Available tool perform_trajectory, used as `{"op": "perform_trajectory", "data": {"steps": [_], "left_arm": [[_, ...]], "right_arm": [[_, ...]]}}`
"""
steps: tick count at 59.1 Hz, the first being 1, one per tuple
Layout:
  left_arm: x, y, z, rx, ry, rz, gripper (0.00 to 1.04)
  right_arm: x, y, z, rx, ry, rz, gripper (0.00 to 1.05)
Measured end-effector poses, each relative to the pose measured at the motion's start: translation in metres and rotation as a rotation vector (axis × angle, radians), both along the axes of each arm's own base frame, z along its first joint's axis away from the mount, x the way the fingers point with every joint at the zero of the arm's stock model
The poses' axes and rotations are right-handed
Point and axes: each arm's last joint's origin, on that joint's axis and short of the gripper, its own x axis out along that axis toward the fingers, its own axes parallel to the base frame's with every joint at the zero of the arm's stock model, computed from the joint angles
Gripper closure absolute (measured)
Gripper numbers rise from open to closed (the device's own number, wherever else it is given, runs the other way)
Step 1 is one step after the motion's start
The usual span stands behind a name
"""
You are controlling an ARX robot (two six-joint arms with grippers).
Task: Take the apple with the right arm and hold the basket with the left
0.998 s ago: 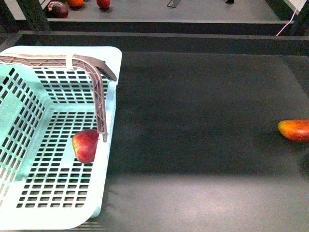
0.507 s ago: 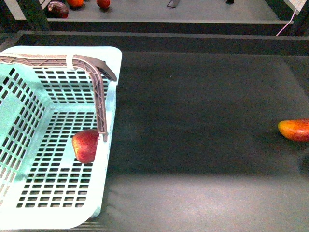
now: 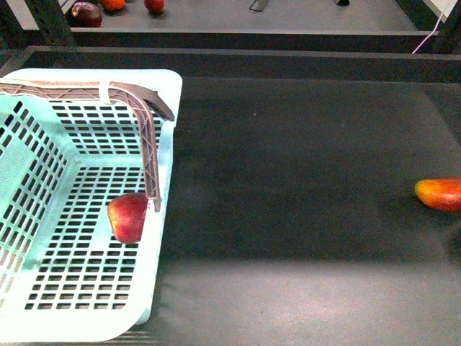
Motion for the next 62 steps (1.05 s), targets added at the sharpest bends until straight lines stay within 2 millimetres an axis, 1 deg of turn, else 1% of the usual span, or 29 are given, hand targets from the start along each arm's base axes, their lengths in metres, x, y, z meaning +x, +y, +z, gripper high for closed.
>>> {"op": "perform_trajectory", "data": {"steps": [2,6,8,12,14,15,18,19,21,23,27,62], "left_arm": [[0.0,0.0,0.0,0.0,0.0,0.0,0.76],[0.0,0.0,0.0,0.0,0.0,0.0,0.65],[0.0,0.0,0.0,0.0,0.0,0.0,0.55],[0.0,0.0,0.0,0.0,0.0,0.0,0.37],[0.0,0.0,0.0,0.0,0.0,0.0,0.3],[0.0,0.0,0.0,0.0,0.0,0.0,0.28],[0.0,0.0,0.0,0.0,0.0,0.0,0.17],[0.0,0.0,0.0,0.0,0.0,0.0,0.16],[0.0,0.0,0.0,0.0,0.0,0.0,0.09],[0.0,0.0,0.0,0.001,0.0,0.0,0.05],[0.0,0.0,0.0,0.002,0.0,0.0,0.08],[0.0,0.0,0.0,0.002,0.0,0.0,0.07]], "right_arm": [[0.0,0.0,0.0001,0.0,0.0,0.0,0.09],[0.0,0.0,0.0001,0.0,0.0,0.0,0.09],[0.0,0.0,0.0001,0.0,0.0,0.0,0.09],[0.0,0.0,0.0,0.0,0.0,0.0,0.09],[0.0,0.0,0.0001,0.0,0.0,0.0,0.09],[0.0,0.0,0.0001,0.0,0.0,0.0,0.09],[0.0,0.0,0.0,0.0,0.0,0.0,0.09],[0.0,0.0,0.0001,0.0,0.0,0.0,0.09],[0.0,0.0,0.0,0.0,0.0,0.0,0.09],[0.0,0.0,0.0,0.0,0.0,0.0,0.09],[0.0,0.0,0.0001,0.0,0.0,0.0,0.09],[0.0,0.0,0.0001,0.0,0.0,0.0,0.09]]}}
